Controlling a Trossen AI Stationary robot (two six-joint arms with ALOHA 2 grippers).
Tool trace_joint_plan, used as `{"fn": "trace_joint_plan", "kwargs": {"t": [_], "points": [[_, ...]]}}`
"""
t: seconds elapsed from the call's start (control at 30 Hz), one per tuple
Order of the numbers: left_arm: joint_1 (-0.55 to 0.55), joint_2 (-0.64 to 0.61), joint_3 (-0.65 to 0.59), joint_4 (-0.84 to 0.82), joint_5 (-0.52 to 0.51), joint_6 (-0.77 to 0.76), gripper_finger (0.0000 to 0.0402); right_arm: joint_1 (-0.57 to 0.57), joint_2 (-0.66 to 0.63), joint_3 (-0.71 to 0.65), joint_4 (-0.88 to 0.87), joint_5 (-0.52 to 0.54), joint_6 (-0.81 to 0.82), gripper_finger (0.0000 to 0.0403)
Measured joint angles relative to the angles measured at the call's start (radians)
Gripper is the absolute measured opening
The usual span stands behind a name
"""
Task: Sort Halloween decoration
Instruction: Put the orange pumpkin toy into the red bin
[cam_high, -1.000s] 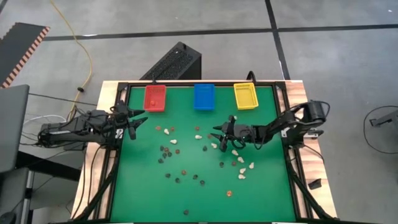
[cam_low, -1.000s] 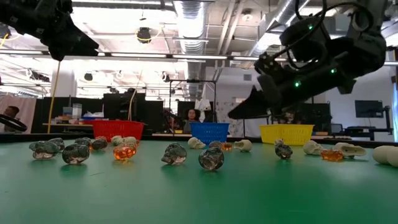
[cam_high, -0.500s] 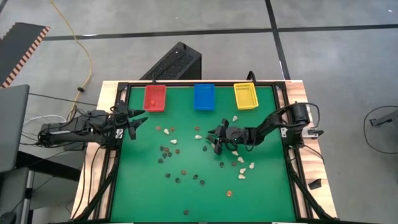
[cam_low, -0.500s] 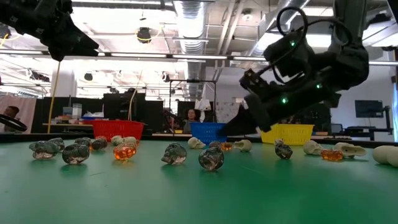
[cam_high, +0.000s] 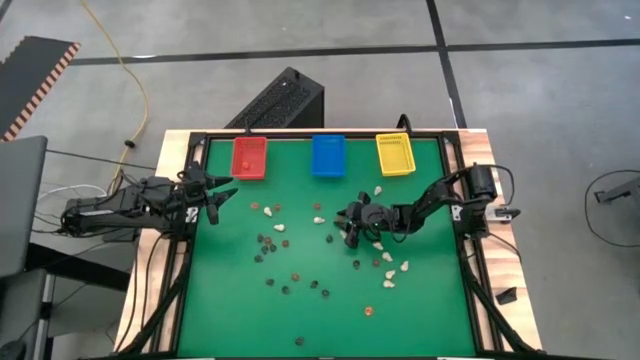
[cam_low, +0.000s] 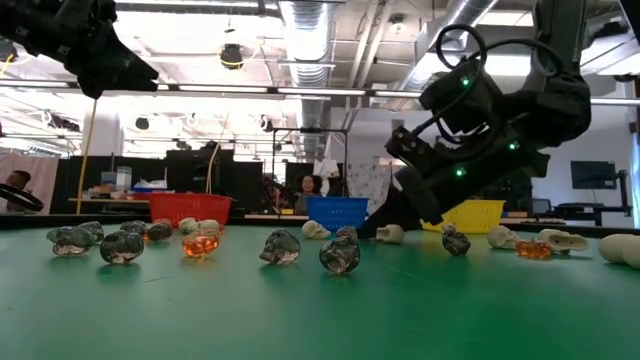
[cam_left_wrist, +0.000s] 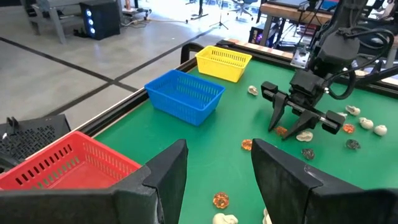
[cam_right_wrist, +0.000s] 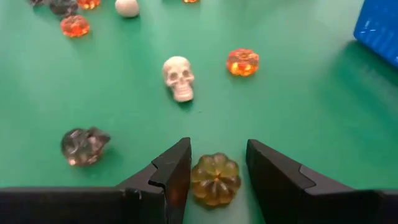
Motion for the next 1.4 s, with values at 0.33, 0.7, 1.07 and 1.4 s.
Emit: {"fn": "trace_joint_plan", "kwargs": {"t": [0.33, 0.7, 1.07, 1.4], "points": [[0.0, 0.0, 0.0, 0.0, 0.0, -0.001, 0.0169, -0.004, 0.0, 0.0, 0.0, 0.003, 0.02, 0.0134], [0.0, 0.0, 0.0, 0.0, 0.0, -0.002, 0.0169, -0.002, -0.008, 0.0, 0.003, 0.008, 0.069, 0.0131], [0.0, 0.0, 0.0, 0.0, 0.0, 0.002, 0.0169, -0.057, -0.078, 0.108, -0.007, 0.011, -0.008, 0.0125], [0.0, 0.0, 0.0, 0.0, 0.0, -0.001, 0.0169, -0.124, -0.066, 0.418, -0.146, 0.002, -0.175, 0.0125]]}}
